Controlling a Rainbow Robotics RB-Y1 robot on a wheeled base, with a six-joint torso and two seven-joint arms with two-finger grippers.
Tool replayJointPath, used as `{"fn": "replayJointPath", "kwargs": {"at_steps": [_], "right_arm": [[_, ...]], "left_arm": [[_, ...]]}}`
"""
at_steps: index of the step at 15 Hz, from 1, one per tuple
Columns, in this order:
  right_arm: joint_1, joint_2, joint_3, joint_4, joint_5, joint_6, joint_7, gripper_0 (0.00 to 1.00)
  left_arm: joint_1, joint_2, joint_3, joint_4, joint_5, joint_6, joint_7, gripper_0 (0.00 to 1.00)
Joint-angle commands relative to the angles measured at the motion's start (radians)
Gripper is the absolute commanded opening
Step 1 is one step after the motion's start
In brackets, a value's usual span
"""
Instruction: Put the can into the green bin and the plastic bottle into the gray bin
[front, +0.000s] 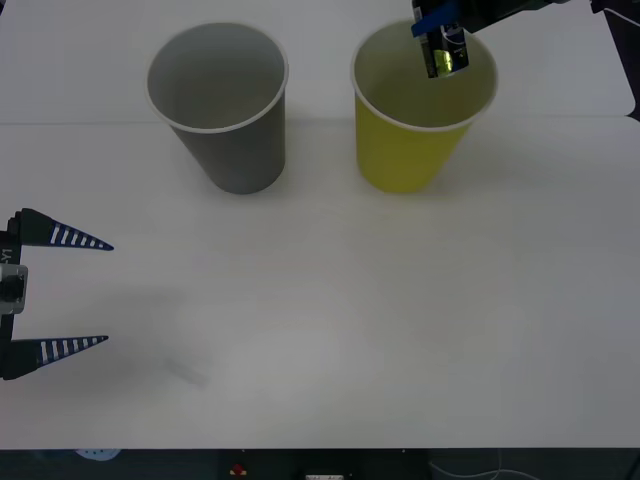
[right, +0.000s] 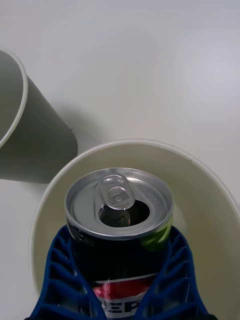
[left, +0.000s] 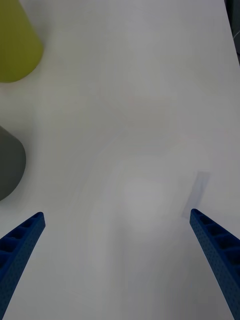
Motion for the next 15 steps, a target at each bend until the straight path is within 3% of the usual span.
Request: {"fn": "replayJointPath", "kwargs": {"at_steps": [1, 2, 3, 5, 10, 15], "right_arm": [[0.001, -0.001, 0.000, -0.001, -0.013, 0.000, 0.037, 0.23], [0.001, -0.005, 0.000, 0.000, -0.019, 0.000, 0.062, 0.76], [0.001, -0.008, 0.000, 0.000, -0.027, 0.002, 0.089, 1.00], [0.001, -0.018, 0.000, 0.000, -0.049, 0.005, 0.152, 1.00], [0.006, -0.049, 0.000, -0.001, -0.121, 0.011, 0.174, 1.00], [0.084, -0.153, -0.002, -0.075, -0.299, 0.033, 0.254, 1.00]], "left_arm": [[0.000, 0.000, 0.000, 0.000, 0.000, 0.000, 0.000, 1.00], [0.000, 0.000, 0.000, 0.000, 0.000, 0.000, 0.000, 1.00], [0.000, 0.000, 0.000, 0.000, 0.000, 0.000, 0.000, 1.00], [0.000, 0.000, 0.000, 0.000, 0.000, 0.000, 0.000, 1.00], [0.000, 0.000, 0.000, 0.000, 0.000, 0.000, 0.000, 1.00], [0.000, 0.000, 0.000, 0.000, 0.000, 0.000, 0.000, 1.00]]}}
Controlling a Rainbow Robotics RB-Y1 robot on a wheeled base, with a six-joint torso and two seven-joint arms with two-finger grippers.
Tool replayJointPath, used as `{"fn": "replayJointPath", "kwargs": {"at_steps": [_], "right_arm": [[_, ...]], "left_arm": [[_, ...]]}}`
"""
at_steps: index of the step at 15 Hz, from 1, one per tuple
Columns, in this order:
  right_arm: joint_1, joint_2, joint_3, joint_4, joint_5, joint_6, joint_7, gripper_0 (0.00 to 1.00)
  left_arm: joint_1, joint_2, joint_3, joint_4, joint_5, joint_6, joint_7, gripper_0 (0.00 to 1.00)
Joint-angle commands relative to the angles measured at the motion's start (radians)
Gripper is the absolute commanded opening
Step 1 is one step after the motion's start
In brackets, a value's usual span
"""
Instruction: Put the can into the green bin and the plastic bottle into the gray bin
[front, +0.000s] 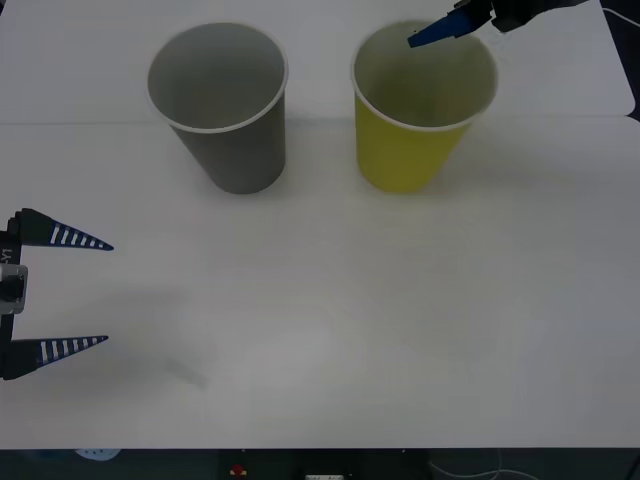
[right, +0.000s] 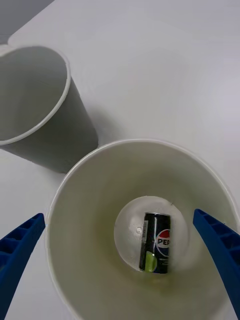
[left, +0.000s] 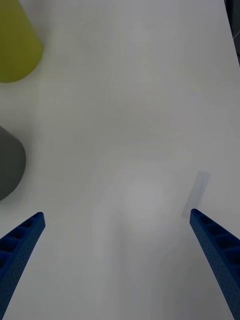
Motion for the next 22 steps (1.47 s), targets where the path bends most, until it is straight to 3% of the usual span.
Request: {"fn": "replayJointPath", "kwargs": {"at_steps": [1, 3, 7, 10, 16, 22], "right_arm": [[0.063, -0.065, -0.002, -0.088, -0.066, 0.027, 0.015, 1.00], [0.129, -0.103, -0.039, -0.149, -0.119, 0.035, 0.053, 1.00], [0.273, -0.163, -0.105, -0.186, -0.302, 0.035, 0.300, 1.00], [0.416, -0.221, -0.163, -0.267, -0.394, 0.033, 0.446, 1.00], [0.720, -0.300, -0.300, -0.412, -0.491, 0.023, 0.702, 1.00], [0.962, -0.300, -0.453, -0.444, -0.529, -0.068, 0.943, 1.00]], "left_arm": [[0.000, 0.000, 0.000, 0.000, 0.000, 0.000, 0.000, 1.00], [0.000, 0.000, 0.000, 0.000, 0.000, 0.000, 0.000, 1.00], [0.000, 0.000, 0.000, 0.000, 0.000, 0.000, 0.000, 1.00], [0.000, 0.000, 0.000, 0.000, 0.000, 0.000, 0.000, 1.00], [0.000, 0.000, 0.000, 0.000, 0.000, 0.000, 0.000, 1.00], [0.000, 0.000, 0.000, 0.000, 0.000, 0.000, 0.000, 1.00]]}}
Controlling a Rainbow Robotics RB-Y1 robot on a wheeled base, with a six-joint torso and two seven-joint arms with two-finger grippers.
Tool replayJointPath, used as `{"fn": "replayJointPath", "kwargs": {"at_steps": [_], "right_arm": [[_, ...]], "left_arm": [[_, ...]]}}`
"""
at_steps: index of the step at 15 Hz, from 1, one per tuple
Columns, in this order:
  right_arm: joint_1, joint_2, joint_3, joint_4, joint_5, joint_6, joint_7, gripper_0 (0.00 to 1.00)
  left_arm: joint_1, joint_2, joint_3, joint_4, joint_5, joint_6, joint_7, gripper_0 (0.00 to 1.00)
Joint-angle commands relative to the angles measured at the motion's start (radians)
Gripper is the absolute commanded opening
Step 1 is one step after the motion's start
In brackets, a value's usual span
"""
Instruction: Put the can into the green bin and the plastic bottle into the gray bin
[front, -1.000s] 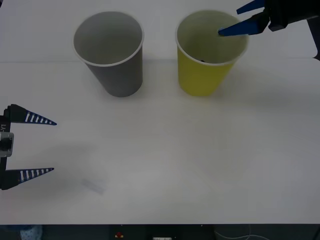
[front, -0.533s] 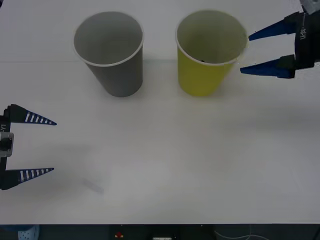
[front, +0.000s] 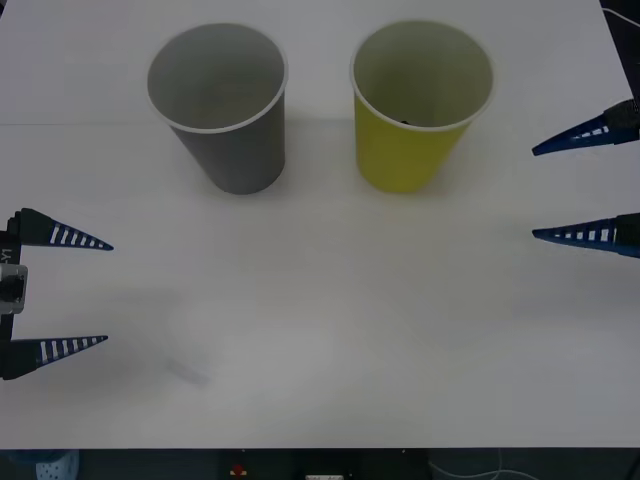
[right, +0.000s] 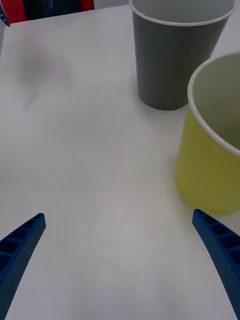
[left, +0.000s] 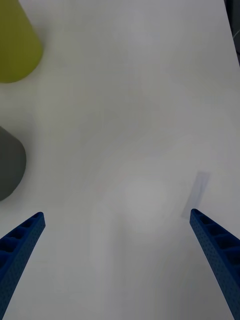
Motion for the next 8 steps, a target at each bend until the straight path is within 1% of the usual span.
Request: {"fn": "replayJointPath", "kwargs": {"at_steps": [1, 3, 5, 7, 8], "right_arm": [[0.104, -0.001, -0.052, -0.015, -0.012, -0.009, 0.109, 1.00], [0.161, -0.011, -0.069, -0.032, -0.010, -0.009, 0.160, 1.00], [0.222, -0.026, -0.098, -0.064, 0.003, -0.009, 0.169, 1.00], [0.288, -0.026, -0.161, -0.124, 0.066, -0.009, 0.170, 1.00], [0.312, -0.026, -0.176, -0.141, 0.080, -0.009, 0.169, 1.00]], "left_arm": [[0.000, 0.000, 0.000, 0.000, 0.000, 0.000, 0.000, 1.00], [0.000, 0.000, 0.000, 0.000, 0.000, 0.000, 0.000, 1.00], [0.000, 0.000, 0.000, 0.000, 0.000, 0.000, 0.000, 1.00], [0.000, 0.000, 0.000, 0.000, 0.000, 0.000, 0.000, 1.00], [0.000, 0.000, 0.000, 0.000, 0.000, 0.000, 0.000, 1.00]]}}
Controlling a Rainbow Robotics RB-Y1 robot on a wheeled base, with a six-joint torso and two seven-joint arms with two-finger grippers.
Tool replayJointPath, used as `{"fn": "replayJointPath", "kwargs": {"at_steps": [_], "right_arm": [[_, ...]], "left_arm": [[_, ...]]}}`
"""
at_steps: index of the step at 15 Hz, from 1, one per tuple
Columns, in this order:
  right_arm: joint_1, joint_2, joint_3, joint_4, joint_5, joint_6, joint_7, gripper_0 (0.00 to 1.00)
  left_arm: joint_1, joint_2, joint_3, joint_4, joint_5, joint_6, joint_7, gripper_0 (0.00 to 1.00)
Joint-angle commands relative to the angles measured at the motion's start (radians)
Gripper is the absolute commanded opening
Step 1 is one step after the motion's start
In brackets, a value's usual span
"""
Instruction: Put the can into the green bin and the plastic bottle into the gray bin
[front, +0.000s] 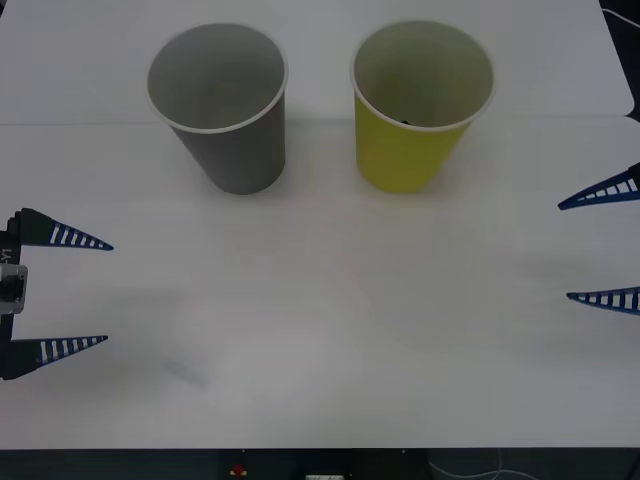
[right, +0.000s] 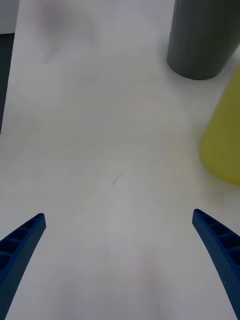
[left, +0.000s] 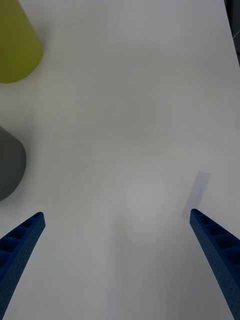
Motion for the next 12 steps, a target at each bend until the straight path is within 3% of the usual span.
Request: {"fn": "replayJointPath", "kwargs": {"at_steps": [1, 7, 12], "right_arm": [[0.067, 0.000, -0.046, -0.049, 0.048, 0.003, 0.000, 1.00], [0.107, 0.001, -0.060, -0.058, 0.118, 0.003, 0.022, 1.00], [0.107, 0.001, -0.066, -0.053, 0.123, 0.003, 0.013, 1.00]], "left_arm": [[0.000, 0.000, 0.000, 0.000, 0.000, 0.000, 0.000, 1.00], [0.000, 0.000, 0.000, 0.000, 0.000, 0.000, 0.000, 1.00], [0.000, 0.000, 0.000, 0.000, 0.000, 0.000, 0.000, 1.00]]}}
